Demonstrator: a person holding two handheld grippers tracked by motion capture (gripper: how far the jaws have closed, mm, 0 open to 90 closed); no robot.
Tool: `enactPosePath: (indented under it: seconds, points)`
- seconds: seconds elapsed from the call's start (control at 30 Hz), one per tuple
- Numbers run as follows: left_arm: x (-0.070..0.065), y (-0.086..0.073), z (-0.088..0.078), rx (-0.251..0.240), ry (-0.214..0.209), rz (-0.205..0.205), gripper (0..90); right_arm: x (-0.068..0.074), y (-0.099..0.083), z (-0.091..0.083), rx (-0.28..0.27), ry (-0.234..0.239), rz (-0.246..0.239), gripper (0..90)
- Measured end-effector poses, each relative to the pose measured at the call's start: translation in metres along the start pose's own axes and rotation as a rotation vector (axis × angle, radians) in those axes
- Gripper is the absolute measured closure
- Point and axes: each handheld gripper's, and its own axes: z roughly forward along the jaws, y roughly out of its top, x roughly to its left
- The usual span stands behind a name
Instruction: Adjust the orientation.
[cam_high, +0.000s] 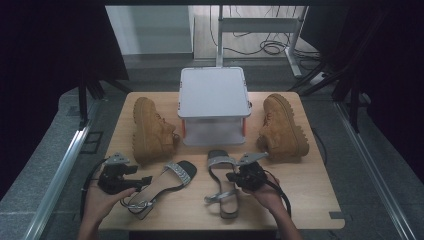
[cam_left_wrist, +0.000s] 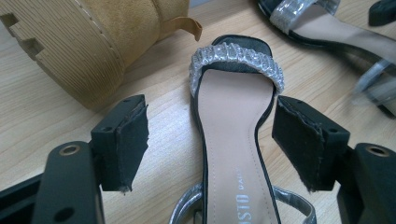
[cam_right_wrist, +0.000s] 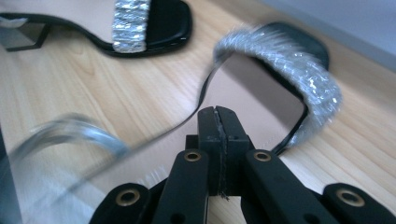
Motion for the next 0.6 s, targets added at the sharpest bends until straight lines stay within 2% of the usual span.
enactPosePath:
  seconds: [0.13,0.23,0.43,0.6]
  points:
    - [0.0,-0.001,-0.001,-0.004,0.0,-0.001,27.5,0.011,0.005,0.015,0.036,0.023,-0.037,89.6]
    - [0.001,-0.001,-0.003,-0.007,0.002,-0.003,27.5,0.014,0.007,0.018,0.046,0.017,-0.041,89.6]
    - [0.002,-0.002,-0.004,-0.009,0.002,-0.005,27.5,0.017,0.009,0.009,0.016,0.007,-0.041,89.6]
    - [0.003,-0.002,-0.004,-0.01,0.002,-0.004,27.5,0.035,0.015,-0.004,-0.025,0.018,-0.082,89.6]
